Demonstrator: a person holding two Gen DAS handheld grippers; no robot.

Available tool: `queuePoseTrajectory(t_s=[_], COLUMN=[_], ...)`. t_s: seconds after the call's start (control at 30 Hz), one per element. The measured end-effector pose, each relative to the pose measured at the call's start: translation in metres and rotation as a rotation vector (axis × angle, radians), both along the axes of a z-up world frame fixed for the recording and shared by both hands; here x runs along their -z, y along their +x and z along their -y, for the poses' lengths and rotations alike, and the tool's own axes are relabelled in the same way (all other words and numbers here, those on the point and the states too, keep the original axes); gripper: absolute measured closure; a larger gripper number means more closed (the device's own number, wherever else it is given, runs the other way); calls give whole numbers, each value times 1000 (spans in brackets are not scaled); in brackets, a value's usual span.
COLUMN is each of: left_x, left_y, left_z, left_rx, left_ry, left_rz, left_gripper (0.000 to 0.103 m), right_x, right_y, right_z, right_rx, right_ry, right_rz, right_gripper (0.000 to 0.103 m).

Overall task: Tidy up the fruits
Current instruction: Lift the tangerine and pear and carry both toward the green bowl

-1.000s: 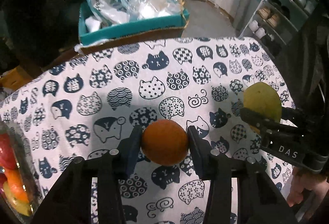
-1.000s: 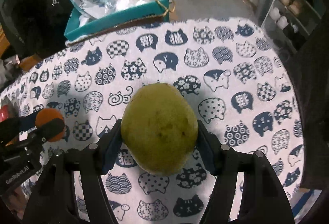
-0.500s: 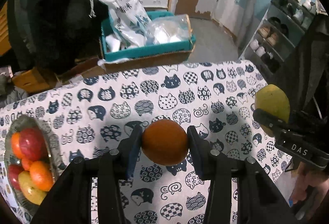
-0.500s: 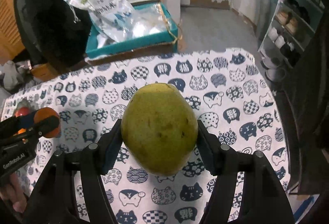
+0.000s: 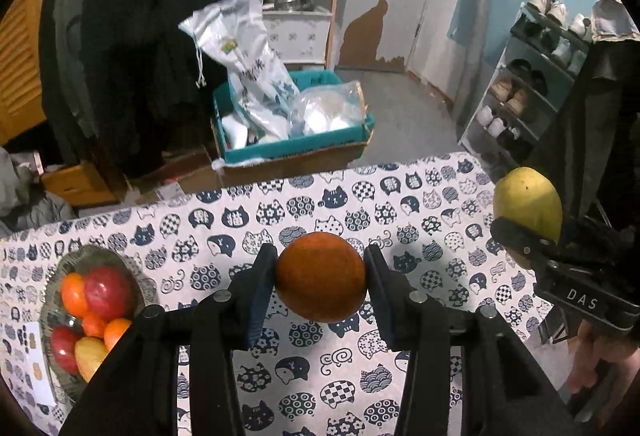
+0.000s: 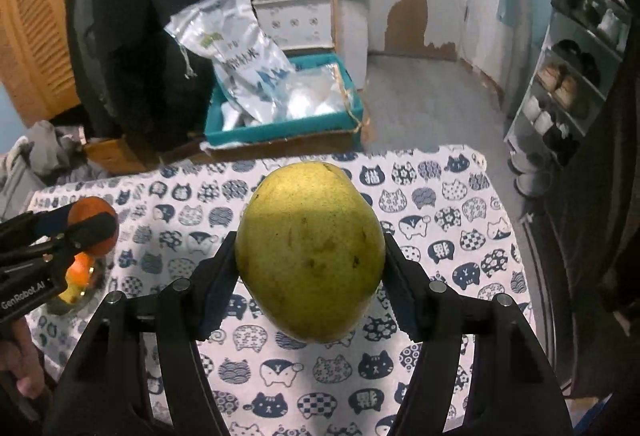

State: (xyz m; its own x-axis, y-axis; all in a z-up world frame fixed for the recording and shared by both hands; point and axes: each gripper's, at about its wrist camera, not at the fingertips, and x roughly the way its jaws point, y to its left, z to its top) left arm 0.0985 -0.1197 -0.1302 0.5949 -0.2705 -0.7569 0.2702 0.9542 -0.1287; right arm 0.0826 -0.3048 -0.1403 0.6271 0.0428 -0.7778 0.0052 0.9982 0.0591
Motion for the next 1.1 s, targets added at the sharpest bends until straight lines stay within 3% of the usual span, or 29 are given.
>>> queuePoseTrajectory(t_s=[0.4, 1.1], left_x=[-34, -43], left_y=[-24, -39], left_z=[-23, -118], left_rx=[-16, -185], left_ry=[-9, -12], left_rz=[76, 112], left_gripper=[58, 58], right_x=[-44, -58], right_y=[-19, -1], right_z=[-24, -123], right_rx=[-60, -248], right_ry=[7, 44], right_rz=[100, 118], right_gripper=[36, 36])
